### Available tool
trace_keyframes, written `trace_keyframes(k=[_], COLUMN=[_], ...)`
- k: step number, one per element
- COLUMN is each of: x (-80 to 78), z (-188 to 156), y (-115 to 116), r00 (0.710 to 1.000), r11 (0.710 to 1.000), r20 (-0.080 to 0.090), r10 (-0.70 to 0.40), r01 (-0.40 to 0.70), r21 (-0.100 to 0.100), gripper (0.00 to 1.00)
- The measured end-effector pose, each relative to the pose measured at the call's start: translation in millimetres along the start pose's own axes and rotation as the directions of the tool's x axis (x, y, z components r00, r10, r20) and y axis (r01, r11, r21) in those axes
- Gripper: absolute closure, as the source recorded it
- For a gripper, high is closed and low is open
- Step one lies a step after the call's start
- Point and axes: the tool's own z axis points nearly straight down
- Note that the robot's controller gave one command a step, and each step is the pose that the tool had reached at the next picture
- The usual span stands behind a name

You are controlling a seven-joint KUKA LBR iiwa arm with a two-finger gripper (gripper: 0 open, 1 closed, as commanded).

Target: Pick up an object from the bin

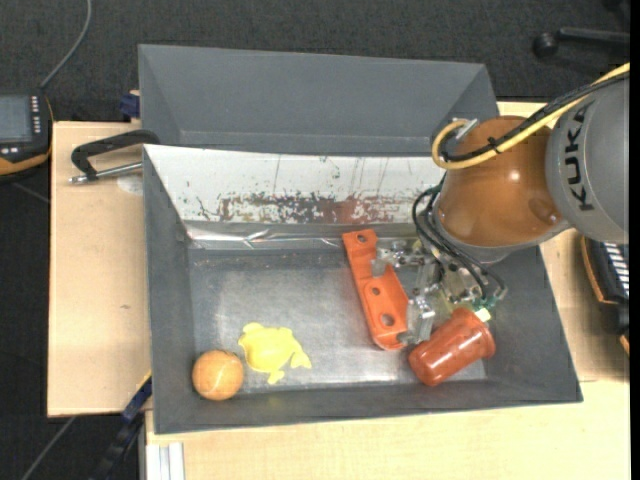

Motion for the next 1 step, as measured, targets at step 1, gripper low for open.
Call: trace_keyframes(k=[1], x=[15.4], z=[44.1], y=[0.6], r00=[0.986], r11=[0.986], r20=[0.002], r10=[-0.168], r01=[0.168], r21=[-0.001], gripper=[0.00])
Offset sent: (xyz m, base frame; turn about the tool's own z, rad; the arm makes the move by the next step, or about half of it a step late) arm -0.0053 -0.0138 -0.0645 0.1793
